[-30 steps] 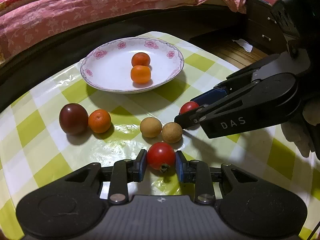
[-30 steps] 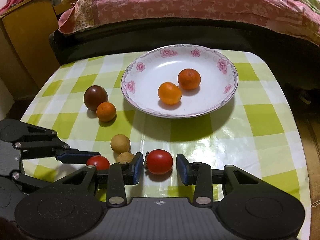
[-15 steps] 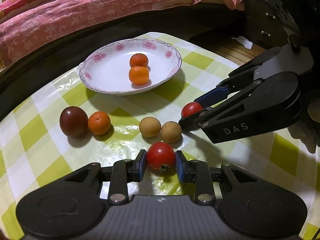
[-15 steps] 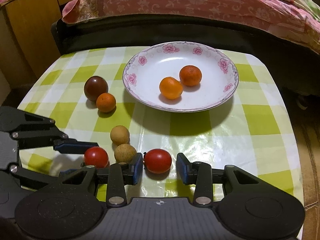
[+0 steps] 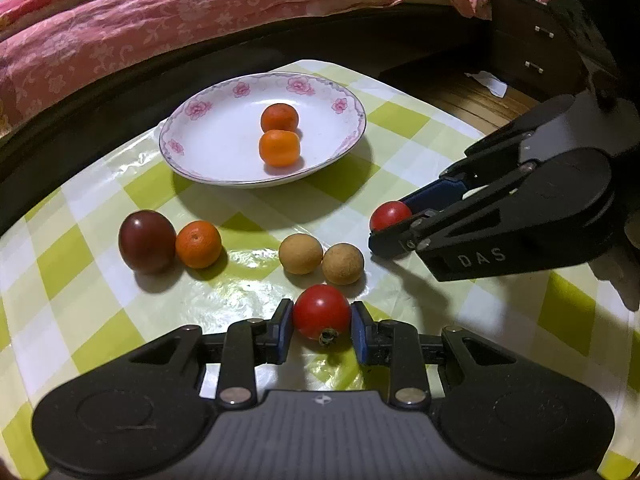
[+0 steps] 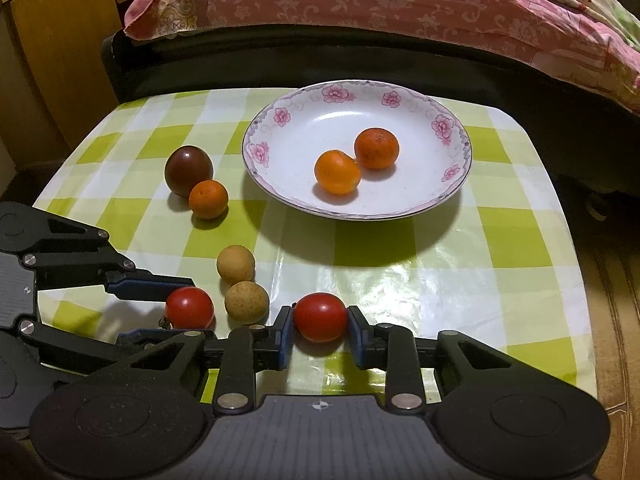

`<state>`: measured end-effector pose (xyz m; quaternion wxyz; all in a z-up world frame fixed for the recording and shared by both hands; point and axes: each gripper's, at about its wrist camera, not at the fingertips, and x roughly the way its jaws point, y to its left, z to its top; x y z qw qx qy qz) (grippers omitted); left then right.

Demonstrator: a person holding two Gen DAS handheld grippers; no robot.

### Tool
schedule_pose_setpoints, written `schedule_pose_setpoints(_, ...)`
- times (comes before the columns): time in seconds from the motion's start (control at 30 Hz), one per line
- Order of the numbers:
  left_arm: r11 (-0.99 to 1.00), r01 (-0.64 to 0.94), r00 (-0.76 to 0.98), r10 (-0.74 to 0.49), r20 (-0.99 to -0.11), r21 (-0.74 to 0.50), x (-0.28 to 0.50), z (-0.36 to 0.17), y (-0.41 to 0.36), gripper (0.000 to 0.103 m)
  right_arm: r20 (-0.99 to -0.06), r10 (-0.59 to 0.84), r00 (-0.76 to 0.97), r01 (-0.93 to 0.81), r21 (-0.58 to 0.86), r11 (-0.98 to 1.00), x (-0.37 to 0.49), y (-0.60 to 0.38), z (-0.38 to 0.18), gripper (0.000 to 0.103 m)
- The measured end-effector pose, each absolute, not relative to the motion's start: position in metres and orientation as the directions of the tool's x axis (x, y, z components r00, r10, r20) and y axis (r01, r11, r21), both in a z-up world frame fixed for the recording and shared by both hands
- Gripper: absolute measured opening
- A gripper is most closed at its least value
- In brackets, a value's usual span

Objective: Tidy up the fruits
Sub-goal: 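Carry the cherry tomatoes into the white bowl and open both grippers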

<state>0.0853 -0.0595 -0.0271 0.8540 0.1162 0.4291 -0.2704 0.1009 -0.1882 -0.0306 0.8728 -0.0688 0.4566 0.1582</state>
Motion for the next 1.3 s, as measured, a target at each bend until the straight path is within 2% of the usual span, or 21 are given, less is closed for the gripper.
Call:
schedule_pose_setpoints(0.67,0.847,0.531,0.552,-0.364,-0.750,-0.021,0.095,-0.004,-0.058,0.037,-0.777,0.254,0.576,-0.339,0.056,0.939,0.097,-0.191,-0.010,0.025)
schedule_pose_setpoints(1.3,0.875,0.483,0.643,-0.322,-0.695,0.041,0.135,0.010,-0.067,0.037,-0.729,0.222,0.648,-0.263,0.059,0.963,0.124,-0.196,0.001,0.025)
